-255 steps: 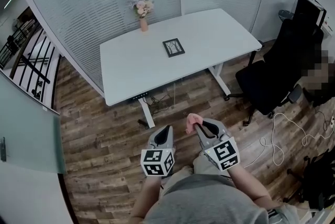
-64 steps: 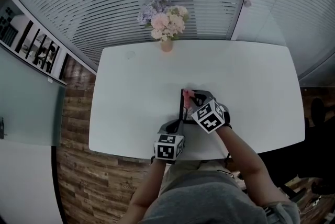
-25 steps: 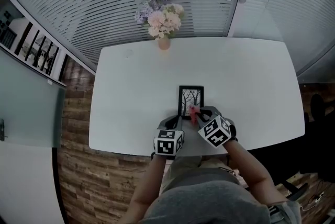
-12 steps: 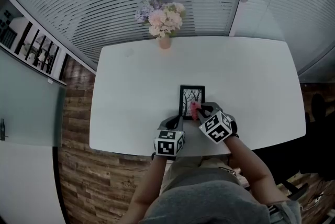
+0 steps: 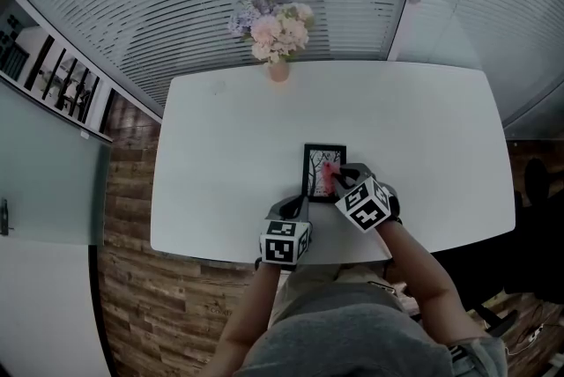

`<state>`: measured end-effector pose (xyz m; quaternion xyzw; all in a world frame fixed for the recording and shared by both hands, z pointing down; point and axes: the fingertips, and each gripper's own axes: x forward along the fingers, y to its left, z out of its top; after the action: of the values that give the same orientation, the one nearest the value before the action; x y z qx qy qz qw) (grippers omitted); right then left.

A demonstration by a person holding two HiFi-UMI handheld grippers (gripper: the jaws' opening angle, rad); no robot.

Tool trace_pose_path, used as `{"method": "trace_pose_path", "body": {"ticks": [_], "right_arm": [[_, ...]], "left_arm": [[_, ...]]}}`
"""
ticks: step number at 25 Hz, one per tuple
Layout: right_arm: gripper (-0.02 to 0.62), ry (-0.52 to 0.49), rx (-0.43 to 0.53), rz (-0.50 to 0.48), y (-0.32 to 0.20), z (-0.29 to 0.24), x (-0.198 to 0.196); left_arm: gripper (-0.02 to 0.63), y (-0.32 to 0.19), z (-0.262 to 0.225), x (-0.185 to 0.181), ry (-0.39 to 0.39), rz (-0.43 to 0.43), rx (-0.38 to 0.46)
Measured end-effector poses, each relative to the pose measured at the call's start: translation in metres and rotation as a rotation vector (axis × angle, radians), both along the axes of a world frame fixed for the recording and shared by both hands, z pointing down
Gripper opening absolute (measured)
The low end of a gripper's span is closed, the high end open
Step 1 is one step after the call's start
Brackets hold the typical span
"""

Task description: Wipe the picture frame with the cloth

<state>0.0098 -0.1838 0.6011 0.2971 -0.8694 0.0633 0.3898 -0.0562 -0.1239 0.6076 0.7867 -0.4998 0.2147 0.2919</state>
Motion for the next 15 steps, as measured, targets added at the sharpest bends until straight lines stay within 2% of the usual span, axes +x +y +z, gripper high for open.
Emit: {"method": "trace_pose_path", "body": {"ticks": [15], "right_arm": [[0.041, 0.029, 0.015, 0.021, -0.036, -0.001, 0.000]], "left_arm": [[0.005, 0.001, -0.001, 0.000, 0.006, 0.002, -0.004]]}}
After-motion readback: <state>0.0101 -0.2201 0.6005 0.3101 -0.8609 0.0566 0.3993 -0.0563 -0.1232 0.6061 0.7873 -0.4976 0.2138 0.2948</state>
